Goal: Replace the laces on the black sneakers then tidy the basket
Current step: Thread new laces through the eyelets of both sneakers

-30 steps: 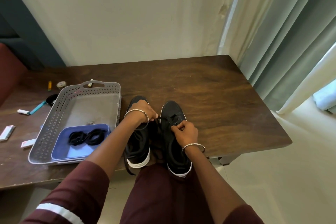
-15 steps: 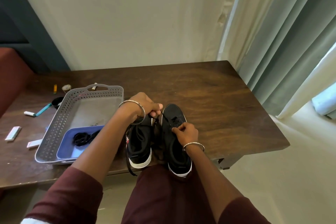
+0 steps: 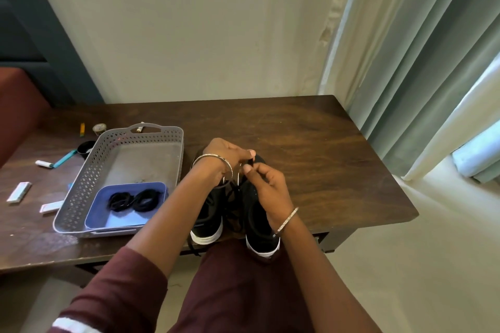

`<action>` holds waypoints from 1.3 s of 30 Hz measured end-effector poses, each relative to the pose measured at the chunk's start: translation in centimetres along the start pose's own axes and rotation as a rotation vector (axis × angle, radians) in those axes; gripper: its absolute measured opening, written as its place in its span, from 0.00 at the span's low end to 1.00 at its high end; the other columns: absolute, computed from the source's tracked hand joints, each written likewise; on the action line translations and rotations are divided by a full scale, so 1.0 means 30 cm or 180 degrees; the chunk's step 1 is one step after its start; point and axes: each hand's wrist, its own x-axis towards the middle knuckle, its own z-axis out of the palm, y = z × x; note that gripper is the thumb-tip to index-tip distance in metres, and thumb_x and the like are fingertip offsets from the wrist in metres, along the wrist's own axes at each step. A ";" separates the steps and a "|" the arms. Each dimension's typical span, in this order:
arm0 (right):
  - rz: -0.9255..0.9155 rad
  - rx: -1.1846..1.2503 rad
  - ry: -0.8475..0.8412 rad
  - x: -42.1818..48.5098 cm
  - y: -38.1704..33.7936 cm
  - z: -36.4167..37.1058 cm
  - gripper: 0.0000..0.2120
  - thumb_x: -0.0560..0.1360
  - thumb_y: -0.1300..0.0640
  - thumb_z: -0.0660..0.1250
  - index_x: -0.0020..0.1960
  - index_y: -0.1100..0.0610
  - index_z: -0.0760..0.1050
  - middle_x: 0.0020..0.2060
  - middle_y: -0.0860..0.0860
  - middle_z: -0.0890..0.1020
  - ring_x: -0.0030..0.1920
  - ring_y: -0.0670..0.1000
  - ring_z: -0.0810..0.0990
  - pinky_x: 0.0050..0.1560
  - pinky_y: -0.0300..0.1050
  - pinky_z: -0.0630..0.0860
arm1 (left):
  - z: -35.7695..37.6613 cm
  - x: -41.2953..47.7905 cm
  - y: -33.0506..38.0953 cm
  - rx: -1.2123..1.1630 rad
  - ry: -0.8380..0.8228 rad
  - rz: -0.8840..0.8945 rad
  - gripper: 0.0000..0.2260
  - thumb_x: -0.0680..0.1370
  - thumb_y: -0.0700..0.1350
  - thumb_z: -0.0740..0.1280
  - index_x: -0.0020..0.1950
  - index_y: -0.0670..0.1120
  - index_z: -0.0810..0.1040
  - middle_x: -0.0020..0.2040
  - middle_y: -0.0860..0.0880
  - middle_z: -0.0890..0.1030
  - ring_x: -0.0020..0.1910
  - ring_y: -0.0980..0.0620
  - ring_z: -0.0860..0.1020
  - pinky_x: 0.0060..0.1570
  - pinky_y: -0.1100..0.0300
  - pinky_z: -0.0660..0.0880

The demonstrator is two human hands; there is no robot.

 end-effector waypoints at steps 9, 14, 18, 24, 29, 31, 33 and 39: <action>0.0477 0.0782 0.0271 -0.063 -0.090 -0.178 0.14 0.81 0.59 0.61 0.38 0.60 0.75 0.32 0.52 0.75 0.37 0.51 0.78 0.47 0.42 0.77 | -0.012 0.145 -0.097 0.1012 0.0970 0.0042 0.11 0.77 0.52 0.70 0.51 0.45 0.85 0.48 0.45 0.85 0.45 0.44 0.82 0.49 0.51 0.79; 0.0461 0.0910 0.0814 -0.046 -0.091 -0.319 0.13 0.81 0.61 0.62 0.38 0.59 0.76 0.32 0.50 0.75 0.33 0.46 0.72 0.45 0.47 0.72 | -0.049 0.224 -0.144 0.1125 0.1264 -0.0170 0.12 0.76 0.50 0.70 0.49 0.42 0.84 0.45 0.43 0.85 0.43 0.42 0.82 0.46 0.50 0.81; 0.0475 0.0865 0.1022 -0.015 -0.087 -0.370 0.12 0.81 0.61 0.63 0.39 0.58 0.76 0.32 0.49 0.76 0.33 0.45 0.71 0.45 0.46 0.72 | -0.061 0.250 -0.158 0.1319 0.1177 -0.0111 0.13 0.76 0.49 0.70 0.40 0.41 0.82 0.42 0.40 0.84 0.43 0.40 0.82 0.46 0.50 0.81; 0.0083 -0.0827 0.0583 0.024 -0.079 -0.312 0.15 0.81 0.56 0.64 0.38 0.57 0.82 0.26 0.45 0.71 0.29 0.44 0.68 0.35 0.40 0.67 | 0.000 0.174 -0.132 0.1912 0.1407 0.0914 0.09 0.82 0.47 0.62 0.47 0.45 0.77 0.47 0.46 0.79 0.46 0.46 0.78 0.43 0.53 0.72; -0.0405 -0.1780 0.0211 0.032 -0.082 -0.254 0.14 0.81 0.49 0.64 0.40 0.49 0.82 0.27 0.46 0.75 0.30 0.47 0.70 0.33 0.40 0.67 | 0.057 0.097 -0.076 0.1173 -0.0738 0.2021 0.14 0.78 0.35 0.65 0.59 0.49 0.79 0.53 0.58 0.81 0.54 0.60 0.78 0.56 0.67 0.74; -0.0505 -0.1872 0.0169 0.035 -0.099 -0.245 0.14 0.81 0.51 0.64 0.38 0.48 0.80 0.25 0.44 0.72 0.28 0.42 0.68 0.30 0.36 0.64 | 0.086 0.088 -0.079 0.0987 -0.1194 0.2178 0.14 0.77 0.38 0.69 0.61 0.49 0.78 0.56 0.55 0.81 0.58 0.60 0.79 0.60 0.63 0.74; -0.0582 -0.1945 0.0152 0.037 -0.109 -0.250 0.13 0.81 0.52 0.64 0.39 0.49 0.80 0.25 0.45 0.72 0.27 0.41 0.67 0.29 0.35 0.63 | 0.104 0.088 -0.090 0.0792 -0.1149 0.2330 0.12 0.77 0.41 0.71 0.60 0.47 0.78 0.55 0.52 0.82 0.56 0.57 0.80 0.59 0.60 0.76; -0.0509 -0.1992 0.0095 0.019 -0.112 -0.282 0.11 0.80 0.50 0.66 0.42 0.51 0.83 0.26 0.42 0.74 0.28 0.41 0.69 0.32 0.35 0.64 | 0.088 0.090 -0.117 0.0434 -0.0962 0.2066 0.04 0.78 0.41 0.70 0.50 0.49 0.83 0.42 0.50 0.83 0.40 0.53 0.82 0.46 0.60 0.79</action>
